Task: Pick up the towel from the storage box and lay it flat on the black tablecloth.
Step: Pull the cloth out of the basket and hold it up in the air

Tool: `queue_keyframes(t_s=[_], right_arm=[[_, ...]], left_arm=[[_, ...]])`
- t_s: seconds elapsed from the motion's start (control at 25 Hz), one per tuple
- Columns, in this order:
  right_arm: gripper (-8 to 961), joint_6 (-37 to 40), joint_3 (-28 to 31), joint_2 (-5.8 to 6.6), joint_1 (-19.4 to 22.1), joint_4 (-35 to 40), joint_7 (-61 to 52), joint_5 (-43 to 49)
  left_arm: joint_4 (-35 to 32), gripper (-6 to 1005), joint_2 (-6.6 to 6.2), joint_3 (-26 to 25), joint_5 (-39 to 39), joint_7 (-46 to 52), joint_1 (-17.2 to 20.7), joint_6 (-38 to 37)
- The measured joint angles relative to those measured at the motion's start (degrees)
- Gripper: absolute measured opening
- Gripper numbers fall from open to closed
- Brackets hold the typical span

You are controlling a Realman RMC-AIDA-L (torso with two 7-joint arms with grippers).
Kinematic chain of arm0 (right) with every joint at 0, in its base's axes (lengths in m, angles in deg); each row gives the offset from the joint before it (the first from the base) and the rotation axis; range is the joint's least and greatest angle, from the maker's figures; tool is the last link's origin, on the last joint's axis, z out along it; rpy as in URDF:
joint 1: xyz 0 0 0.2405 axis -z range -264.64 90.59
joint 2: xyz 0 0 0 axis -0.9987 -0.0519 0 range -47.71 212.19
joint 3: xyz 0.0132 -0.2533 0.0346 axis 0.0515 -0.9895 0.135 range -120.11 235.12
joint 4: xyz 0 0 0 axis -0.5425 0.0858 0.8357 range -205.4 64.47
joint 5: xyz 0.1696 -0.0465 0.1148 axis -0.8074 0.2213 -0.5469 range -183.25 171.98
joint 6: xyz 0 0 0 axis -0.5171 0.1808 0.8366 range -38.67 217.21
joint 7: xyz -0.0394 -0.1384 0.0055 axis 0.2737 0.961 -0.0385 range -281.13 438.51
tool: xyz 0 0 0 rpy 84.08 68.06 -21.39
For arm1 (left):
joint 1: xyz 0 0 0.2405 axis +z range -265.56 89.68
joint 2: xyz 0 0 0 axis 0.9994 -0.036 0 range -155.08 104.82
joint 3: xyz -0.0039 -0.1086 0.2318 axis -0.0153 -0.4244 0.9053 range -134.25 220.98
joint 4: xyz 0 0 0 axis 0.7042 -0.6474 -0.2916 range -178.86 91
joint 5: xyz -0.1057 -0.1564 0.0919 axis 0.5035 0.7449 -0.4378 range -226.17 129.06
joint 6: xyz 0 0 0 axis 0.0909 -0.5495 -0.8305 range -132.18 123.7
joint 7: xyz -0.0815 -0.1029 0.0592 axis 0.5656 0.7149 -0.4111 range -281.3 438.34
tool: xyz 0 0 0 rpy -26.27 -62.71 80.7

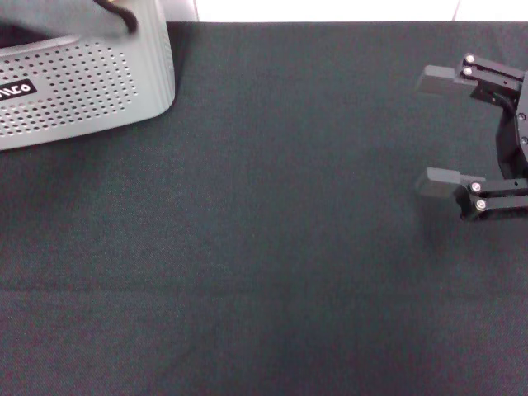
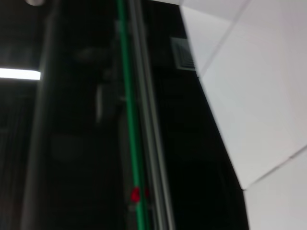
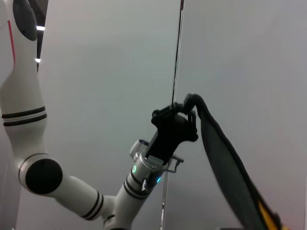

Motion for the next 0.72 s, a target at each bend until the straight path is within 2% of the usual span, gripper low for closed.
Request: queue_keyframes(t_s=[0.28,0.44,0.72], right_arm=[[869,0.6,-0.1,-0.08,-1.1,-0.5,0.0,-0.2],[869,0.7,-2.0,-0.09,-2.2,-2.4,0.0,-1.7],[869,1.1,-4.4,-0.1,-4.3,-5.8,2.6,-3.0]], left_arm=[[-9.9,5,0.59,2.7,5.3,3.5,0.3,0.0],[-9.5,6,0.88,2.9,7.0,3.6,-0.2,0.1],[-8.9,6,1.62,3.0,5.7,3.3,-0.1,0.1]])
